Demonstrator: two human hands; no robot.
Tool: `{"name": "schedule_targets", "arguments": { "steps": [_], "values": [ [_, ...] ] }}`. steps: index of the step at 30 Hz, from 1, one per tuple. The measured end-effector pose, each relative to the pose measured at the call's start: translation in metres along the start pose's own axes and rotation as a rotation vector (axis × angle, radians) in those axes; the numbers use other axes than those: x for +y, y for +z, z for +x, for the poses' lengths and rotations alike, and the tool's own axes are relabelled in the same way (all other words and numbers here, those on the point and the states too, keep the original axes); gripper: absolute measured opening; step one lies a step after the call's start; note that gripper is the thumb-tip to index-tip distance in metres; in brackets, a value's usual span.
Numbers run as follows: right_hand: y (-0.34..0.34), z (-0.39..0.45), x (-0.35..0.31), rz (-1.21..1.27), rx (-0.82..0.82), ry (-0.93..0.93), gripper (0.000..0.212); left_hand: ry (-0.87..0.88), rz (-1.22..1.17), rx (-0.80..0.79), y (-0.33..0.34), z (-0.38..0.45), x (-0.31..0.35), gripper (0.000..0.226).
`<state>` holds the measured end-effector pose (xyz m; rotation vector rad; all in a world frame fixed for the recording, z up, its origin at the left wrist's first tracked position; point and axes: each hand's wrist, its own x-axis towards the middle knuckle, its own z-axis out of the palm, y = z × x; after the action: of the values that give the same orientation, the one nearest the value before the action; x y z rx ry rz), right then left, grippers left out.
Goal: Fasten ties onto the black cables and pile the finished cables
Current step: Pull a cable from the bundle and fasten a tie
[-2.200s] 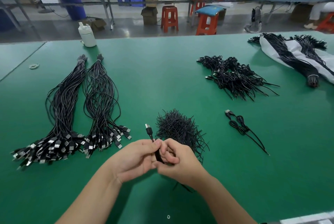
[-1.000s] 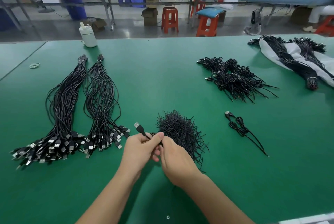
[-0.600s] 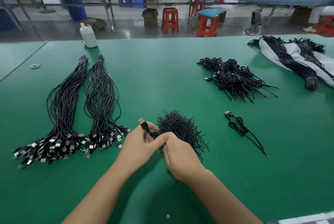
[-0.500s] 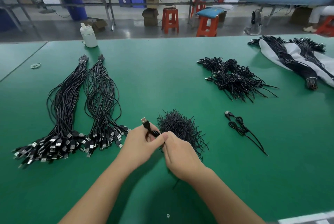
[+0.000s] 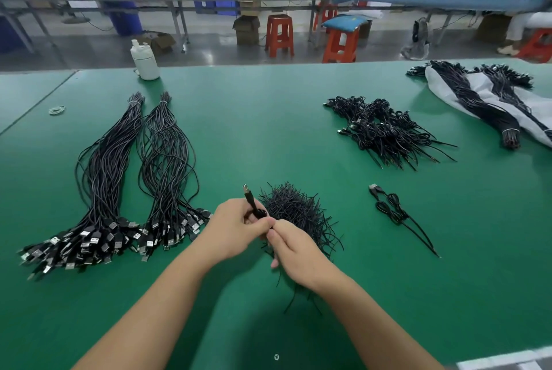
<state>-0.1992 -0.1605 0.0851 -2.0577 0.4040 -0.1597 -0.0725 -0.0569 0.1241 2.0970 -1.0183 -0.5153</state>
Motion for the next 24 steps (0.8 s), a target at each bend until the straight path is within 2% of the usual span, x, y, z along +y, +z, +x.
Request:
{"name": "schedule_targets", "arguments": {
  "steps": [2, 7, 10, 14, 16, 17, 18, 21, 24],
  "values": [
    [-0.001, 0.002, -0.001, 0.122, 0.005, 0.037, 0.027, 0.003, -0.019, -0.002, 0.002, 0.001, 0.001, 0.011],
    [0.0, 0.001, 0.002, 0.522, -0.101, 0.138, 0.028, 0.015, -0.015, 0.004, 0.008, 0.006, 0.003, 0.011],
    [-0.003, 0.001, 0.005, 0.69, -0.122, 0.133, 0.035, -0.003, -0.21, -0.056, 0.006, 0.01, 0.002, 0.015],
    [-0.002, 0.005, 0.01, 0.624, -0.012, 0.134, 0.029, -0.05, -0.463, -0.116, 0.014, 0.016, -0.002, 0.011],
    [-0.004, 0.008, 0.014, 0.543, 0.067, 0.141, 0.029, -0.105, -0.593, -0.143, 0.018, 0.018, -0.01, 0.016],
    [-0.007, 0.008, 0.017, 0.518, 0.101, 0.15, 0.029, -0.116, -0.589, -0.153, 0.019, 0.018, -0.016, 0.015],
    [-0.01, 0.008, 0.019, 0.507, 0.131, 0.164, 0.03, -0.099, -0.459, -0.141, 0.02, 0.018, -0.024, 0.01],
    [-0.022, 0.008, 0.026, 0.469, 0.201, 0.203, 0.032, 0.008, 0.258, -0.122, 0.027, 0.012, -0.052, 0.007],
    [-0.023, 0.007, 0.031, 0.428, 0.216, 0.224, 0.032, 0.006, 0.432, -0.17, 0.045, 0.004, -0.069, 0.014]
  ]
}}
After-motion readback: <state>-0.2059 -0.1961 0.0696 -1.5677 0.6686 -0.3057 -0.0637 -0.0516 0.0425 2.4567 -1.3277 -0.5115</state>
